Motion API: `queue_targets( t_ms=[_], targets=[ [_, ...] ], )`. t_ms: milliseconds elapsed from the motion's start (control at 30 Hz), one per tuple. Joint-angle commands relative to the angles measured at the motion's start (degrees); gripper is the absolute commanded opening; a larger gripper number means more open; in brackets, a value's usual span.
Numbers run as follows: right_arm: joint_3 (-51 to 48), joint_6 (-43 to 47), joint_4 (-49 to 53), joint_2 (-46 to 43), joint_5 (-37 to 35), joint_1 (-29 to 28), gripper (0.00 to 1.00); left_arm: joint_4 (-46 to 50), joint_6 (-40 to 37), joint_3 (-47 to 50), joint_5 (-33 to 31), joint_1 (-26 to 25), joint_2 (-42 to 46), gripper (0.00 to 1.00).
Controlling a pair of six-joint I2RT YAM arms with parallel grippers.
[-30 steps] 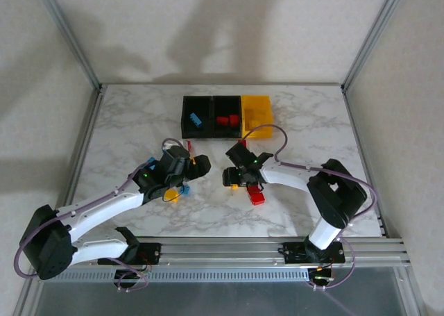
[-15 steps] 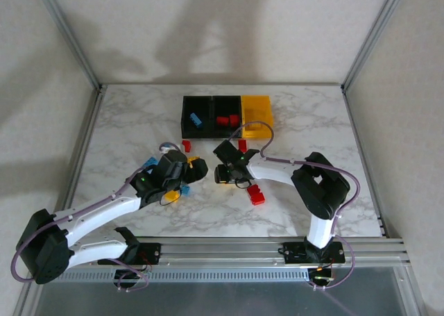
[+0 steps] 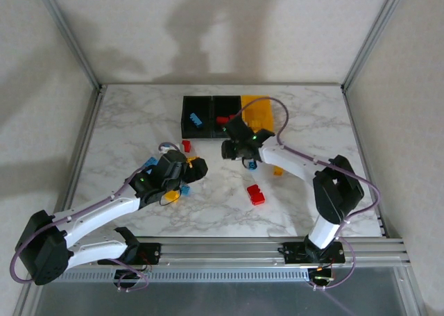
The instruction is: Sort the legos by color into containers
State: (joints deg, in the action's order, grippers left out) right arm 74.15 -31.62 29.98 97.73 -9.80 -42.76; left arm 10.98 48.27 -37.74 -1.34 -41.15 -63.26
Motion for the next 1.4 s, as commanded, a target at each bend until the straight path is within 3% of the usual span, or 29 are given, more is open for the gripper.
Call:
queue_targets(
  t_ms=[0, 233, 533, 900, 1367],
  targets=[
    [3.32, 4.54, 3.18, -0.95, -3.2, 4.88, 0.45, -1.38, 0.09, -2.27, -1.12, 0.18, -0.58, 0.82],
    [10.97, 7.31, 0.63, 5.06, -2.02, 13.88, 0.45, -1.86, -0.24, -4.61, -0.61, 0.1, -2.88, 0.82],
    [24.43, 8.59, 0.94, 19.32, -0.16, 20.18, 0.46, -1.79, 0.07, -4.51, -0.41, -0.08, -3.36, 0.81],
    [37.89, 9.03, 5.13, 31.88, 0.91, 21.82, 0.48, -1.38, -0.29, -4.79, -0.5, -0.02, -4.41, 0.81],
    [39.85, 8.76, 5.2, 33.42, 1.22, 21.79, 0.61, -1.2, -0.66, -4.97, -0.41, 0.1, -4.76, 0.81]
  ],
)
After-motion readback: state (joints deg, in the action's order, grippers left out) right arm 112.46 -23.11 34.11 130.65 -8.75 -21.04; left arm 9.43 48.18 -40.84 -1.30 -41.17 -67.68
